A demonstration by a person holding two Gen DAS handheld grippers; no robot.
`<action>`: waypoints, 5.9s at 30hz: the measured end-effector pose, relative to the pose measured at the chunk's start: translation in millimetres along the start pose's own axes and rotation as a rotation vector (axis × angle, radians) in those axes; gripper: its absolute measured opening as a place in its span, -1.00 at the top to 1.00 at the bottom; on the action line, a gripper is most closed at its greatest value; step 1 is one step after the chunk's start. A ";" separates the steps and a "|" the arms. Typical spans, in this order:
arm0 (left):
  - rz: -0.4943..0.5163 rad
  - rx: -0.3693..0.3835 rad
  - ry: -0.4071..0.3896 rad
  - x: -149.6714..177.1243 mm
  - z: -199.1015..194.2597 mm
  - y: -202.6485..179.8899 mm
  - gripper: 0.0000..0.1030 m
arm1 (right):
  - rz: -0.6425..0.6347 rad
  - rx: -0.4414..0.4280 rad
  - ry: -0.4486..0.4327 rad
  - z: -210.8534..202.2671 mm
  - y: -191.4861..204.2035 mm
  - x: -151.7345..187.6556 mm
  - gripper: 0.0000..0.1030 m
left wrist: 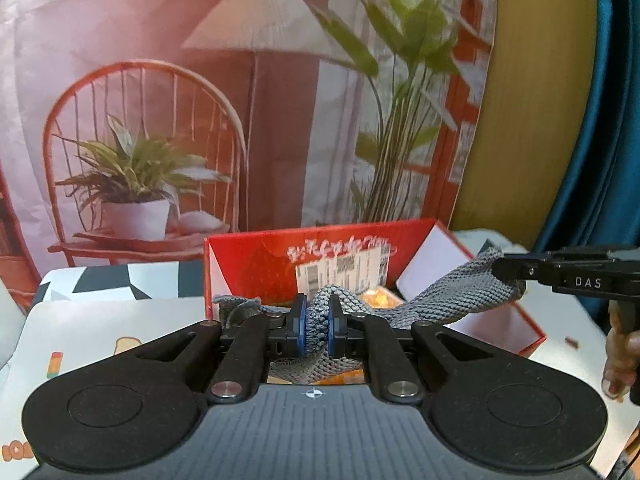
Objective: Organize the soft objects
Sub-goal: 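Lift the grey mesh cloth with both grippers and lower it into the box, then open both grippers to release the grey mesh cloth in the box, then move both open grippers down to the blue-and-white packet beside the box, then close the left gripper on the blue packet while the right gripper grasps it too, then lift the blue packet with both grippers and lower it into the box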
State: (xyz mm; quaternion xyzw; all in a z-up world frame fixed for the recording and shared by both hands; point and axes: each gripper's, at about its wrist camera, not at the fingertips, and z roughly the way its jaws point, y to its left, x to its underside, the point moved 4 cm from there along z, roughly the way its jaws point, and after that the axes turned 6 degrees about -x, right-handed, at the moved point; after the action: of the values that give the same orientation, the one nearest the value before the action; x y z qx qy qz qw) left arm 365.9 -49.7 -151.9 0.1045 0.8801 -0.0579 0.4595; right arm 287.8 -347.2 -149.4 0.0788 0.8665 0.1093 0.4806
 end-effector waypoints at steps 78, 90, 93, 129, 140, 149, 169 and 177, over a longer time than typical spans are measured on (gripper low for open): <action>0.073 -0.085 0.020 4.9 -17.8 7.1 -1.00 | -0.067 0.128 0.061 5.7 29.3 22.0 -0.99; -0.013 -0.090 0.002 38.3 -68.7 20.6 -1.00 | -0.060 0.108 -0.004 -34.1 54.2 43.8 -0.99; -0.032 -0.090 0.008 53.1 -81.1 21.8 -1.00 | -0.065 0.089 -0.019 -46.2 62.5 53.8 -0.99; -0.040 0.089 0.150 141.1 -69.9 -29.1 -0.52 | 0.029 0.050 0.060 -78.1 55.3 158.1 -0.66; -0.115 0.207 0.328 151.8 -12.2 -29.3 -0.48 | 0.040 -0.071 0.317 -22.8 38.0 165.0 -0.34; -0.068 0.203 0.371 157.9 13.9 -37.8 -0.28 | 0.096 -0.142 0.405 6.2 32.5 164.9 -0.32; -0.054 0.214 0.311 138.9 -6.3 -34.9 0.14 | 0.036 -0.154 0.391 1.6 46.8 150.9 0.06; -0.032 0.206 0.232 114.9 -28.1 -33.3 0.14 | -0.015 -0.139 0.309 -22.7 54.4 123.3 0.17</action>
State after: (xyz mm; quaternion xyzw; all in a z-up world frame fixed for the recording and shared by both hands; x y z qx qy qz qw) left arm 271.7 -61.4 -230.0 0.1429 0.9183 -0.1428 0.3405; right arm 205.4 -267.6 -223.9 0.0213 0.9209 0.1765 0.3469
